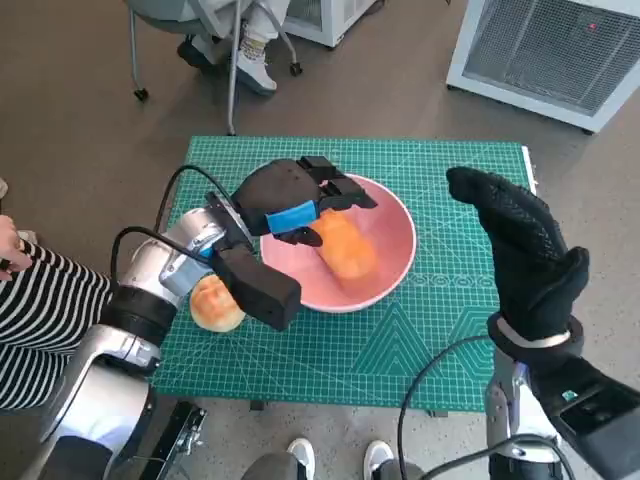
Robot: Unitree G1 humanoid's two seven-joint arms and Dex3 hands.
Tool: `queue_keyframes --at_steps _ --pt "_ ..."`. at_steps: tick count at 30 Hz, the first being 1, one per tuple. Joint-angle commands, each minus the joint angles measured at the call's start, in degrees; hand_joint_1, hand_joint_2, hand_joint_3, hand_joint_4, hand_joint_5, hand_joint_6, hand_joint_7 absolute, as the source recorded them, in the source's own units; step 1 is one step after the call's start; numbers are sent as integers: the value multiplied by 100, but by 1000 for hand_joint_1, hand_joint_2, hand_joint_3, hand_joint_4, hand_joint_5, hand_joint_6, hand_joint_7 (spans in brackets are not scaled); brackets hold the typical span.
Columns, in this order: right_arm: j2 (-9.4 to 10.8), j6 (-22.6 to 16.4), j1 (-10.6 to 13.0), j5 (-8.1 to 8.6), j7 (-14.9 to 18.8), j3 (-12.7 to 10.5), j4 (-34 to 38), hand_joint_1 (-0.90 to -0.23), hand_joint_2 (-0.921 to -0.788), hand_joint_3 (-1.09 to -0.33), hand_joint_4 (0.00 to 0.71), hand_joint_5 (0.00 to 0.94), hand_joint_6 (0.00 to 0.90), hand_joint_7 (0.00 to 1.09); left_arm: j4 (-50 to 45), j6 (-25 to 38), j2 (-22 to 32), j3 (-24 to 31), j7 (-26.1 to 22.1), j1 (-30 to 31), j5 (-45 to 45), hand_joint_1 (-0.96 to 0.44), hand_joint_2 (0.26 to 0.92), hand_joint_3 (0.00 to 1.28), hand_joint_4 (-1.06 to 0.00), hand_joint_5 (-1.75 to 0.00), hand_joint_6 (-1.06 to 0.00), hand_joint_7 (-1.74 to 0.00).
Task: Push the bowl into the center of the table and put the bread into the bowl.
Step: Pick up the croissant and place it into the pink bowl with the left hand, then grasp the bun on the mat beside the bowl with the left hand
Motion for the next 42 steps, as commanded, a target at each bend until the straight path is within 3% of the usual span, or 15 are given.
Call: queue_keyframes --at_steps 1,4,10,16,28,35,42 --pt "41 72 217 14 -46 9 -92 -698 -921 -691 128 0 75 403 -295 -103 495 296 -916 194 -622 -400 865 16 -182 -1 -260 -43" --pt "75 85 262 1 -78 19 -154 -700 -921 -692 127 0 72 405 -738 -271 952 661 -1305 486 -1118 -574 882 15 -59 0 -175 -36" --pt "101 94 295 -16 -108 38 -192 -698 -921 -692 126 0 69 411 -1223 -242 1269 1049 -1814 795 -1612 -618 881 8 -5 1 -151 -38" --pt "103 126 316 -1 -142 25 -241 -699 -921 -686 125 0 64 416 -1887 -226 1990 1699 -2125 1512 -2120 -637 877 4 0 1 -185 -58" --pt "143 121 201 -15 -164 22 -113 -702 -921 -668 134 4 58 428 -2736 252 2402 2147 -2805 2521 -2601 -487 751 0 -6 -2 -254 -80" --pt "189 40 99 -101 -153 67 32 -698 -921 -671 138 5 59 431 -3025 600 2463 2221 -3208 2803 -2702 -432 725 0 -21 -6 -268 -64" --pt "130 -47 -28 8 3 68 253 -690 -921 -685 144 7 59 434 -3243 1022 2439 2222 -3521 3033 -2705 -371 712 0 -45 -8 -282 -44"
